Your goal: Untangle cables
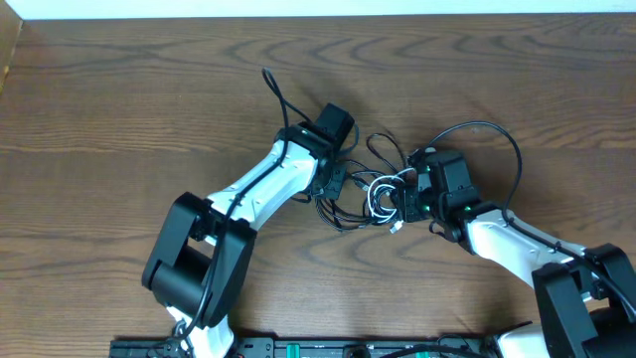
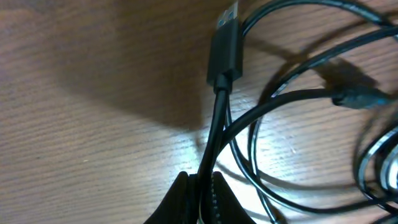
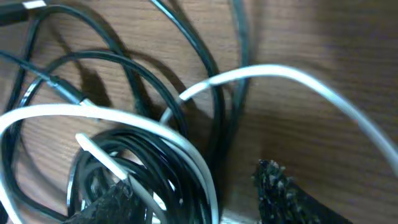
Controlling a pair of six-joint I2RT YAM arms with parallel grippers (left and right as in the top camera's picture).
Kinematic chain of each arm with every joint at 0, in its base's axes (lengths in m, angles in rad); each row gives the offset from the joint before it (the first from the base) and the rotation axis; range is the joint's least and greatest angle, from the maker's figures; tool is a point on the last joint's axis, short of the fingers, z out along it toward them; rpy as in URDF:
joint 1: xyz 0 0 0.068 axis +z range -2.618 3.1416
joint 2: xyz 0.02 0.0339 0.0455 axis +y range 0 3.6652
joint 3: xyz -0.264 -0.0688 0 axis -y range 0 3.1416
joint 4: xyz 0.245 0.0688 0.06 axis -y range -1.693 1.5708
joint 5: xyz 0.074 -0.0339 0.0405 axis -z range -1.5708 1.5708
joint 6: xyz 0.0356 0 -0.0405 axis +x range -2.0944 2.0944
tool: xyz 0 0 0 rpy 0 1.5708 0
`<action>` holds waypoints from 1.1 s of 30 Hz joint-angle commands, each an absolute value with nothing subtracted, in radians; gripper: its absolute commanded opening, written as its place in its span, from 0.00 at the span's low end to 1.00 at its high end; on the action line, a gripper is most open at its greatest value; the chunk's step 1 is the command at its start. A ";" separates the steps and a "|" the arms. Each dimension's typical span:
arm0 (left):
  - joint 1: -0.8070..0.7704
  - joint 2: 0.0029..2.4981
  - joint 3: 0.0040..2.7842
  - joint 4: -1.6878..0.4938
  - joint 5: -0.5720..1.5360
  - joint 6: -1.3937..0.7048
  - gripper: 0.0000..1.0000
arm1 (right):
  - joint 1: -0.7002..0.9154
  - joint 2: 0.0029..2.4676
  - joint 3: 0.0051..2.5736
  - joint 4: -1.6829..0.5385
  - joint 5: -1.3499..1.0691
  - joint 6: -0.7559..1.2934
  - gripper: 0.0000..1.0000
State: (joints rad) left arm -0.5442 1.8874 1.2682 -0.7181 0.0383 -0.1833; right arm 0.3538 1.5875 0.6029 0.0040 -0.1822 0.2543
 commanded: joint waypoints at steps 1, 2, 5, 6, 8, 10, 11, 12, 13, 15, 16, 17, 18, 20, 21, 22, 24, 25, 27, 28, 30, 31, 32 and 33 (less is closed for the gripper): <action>-0.540 1.920 1.258 -0.723 0.014 -0.186 0.08 | 0.360 1.610 0.596 -0.007 -0.156 0.257 0.43; -0.540 1.923 1.258 -0.723 0.014 -0.186 0.08 | 0.359 1.610 0.596 -0.008 -0.150 0.262 0.40; -0.540 1.943 1.258 -0.726 0.014 -0.190 0.08 | 0.358 1.610 0.596 -0.027 -0.064 0.311 0.32; -0.540 1.948 1.258 -0.725 0.014 -0.190 0.08 | 0.355 1.610 0.597 -0.038 -0.026 0.326 0.29; -0.540 1.949 1.258 -0.725 0.014 -0.190 0.08 | 0.345 1.610 0.603 -0.081 0.078 0.366 0.19; -0.540 1.949 1.258 -0.722 0.014 -0.189 0.08 | 0.326 1.610 0.612 -0.145 0.183 0.437 0.13; -0.540 1.949 1.258 -0.721 0.014 -0.189 0.08 | 0.313 1.610 0.617 -0.176 0.213 0.474 0.12; -0.540 1.949 1.258 -0.721 0.014 -0.189 0.08 | 0.299 1.610 0.621 -0.201 0.219 0.500 0.12; -0.540 1.949 1.258 -0.721 0.014 -0.190 0.08 | 0.285 1.610 0.623 -0.216 0.217 0.519 0.11; -0.540 1.949 1.258 -0.725 0.014 -0.199 0.08 | 0.254 1.610 0.623 -0.248 0.186 0.582 0.10; -0.540 1.949 1.258 -0.730 0.014 -0.210 0.08 | 0.239 1.610 0.623 -0.260 0.166 0.601 0.10; -0.540 1.949 1.258 -0.735 0.014 -0.227 0.08 | 0.224 1.610 0.623 -0.272 0.147 0.614 0.10; -0.538 1.949 1.258 -0.741 0.014 -0.238 0.08 | 0.209 1.610 0.623 -0.281 0.132 0.625 0.10; -0.530 1.949 1.258 -0.756 0.013 -0.262 0.08 | 0.186 1.610 0.623 -0.289 0.112 0.628 0.10; -0.522 1.949 1.258 -0.763 0.013 -0.268 0.08 | 0.179 1.610 0.624 -0.292 0.110 0.628 0.11; -0.509 1.949 1.258 -0.770 0.014 -0.268 0.08 | 0.171 1.610 0.626 -0.297 0.109 0.628 0.11; -0.477 1.946 1.258 -0.778 0.014 -0.281 0.08 | 0.163 1.610 0.636 -0.315 0.093 0.627 0.12; -0.455 1.945 1.259 -0.785 0.019 -0.303 0.08 | 0.162 1.610 0.643 -0.328 0.084 0.627 0.12; -0.402 1.939 1.259 -0.792 0.094 -0.324 0.08 | 0.162 1.610 0.658 -0.352 0.065 0.616 0.12; -0.374 1.938 1.259 -0.792 0.159 -0.324 0.08 | 0.162 1.610 0.662 -0.360 0.057 0.612 0.13; -0.321 1.938 1.259 -0.791 0.274 -0.324 0.13 | 0.162 1.610 0.665 -0.364 0.043 0.612 0.13; -0.295 1.938 1.259 -0.791 0.315 -0.324 0.14 | 0.163 1.610 0.665 -0.365 0.038 0.612 0.13; -0.273 1.938 1.259 -0.791 0.340 -0.324 0.16 | 0.163 1.610 0.665 -0.366 0.031 0.612 0.14; -0.252 1.938 1.259 -0.792 0.354 -0.324 0.16 | 0.165 1.610 0.665 -0.366 0.021 0.612 0.15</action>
State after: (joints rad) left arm -0.3328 1.9339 1.2678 -0.7799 0.2798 -0.3183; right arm 0.1928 1.5715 0.6933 -0.3355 -0.0628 0.6029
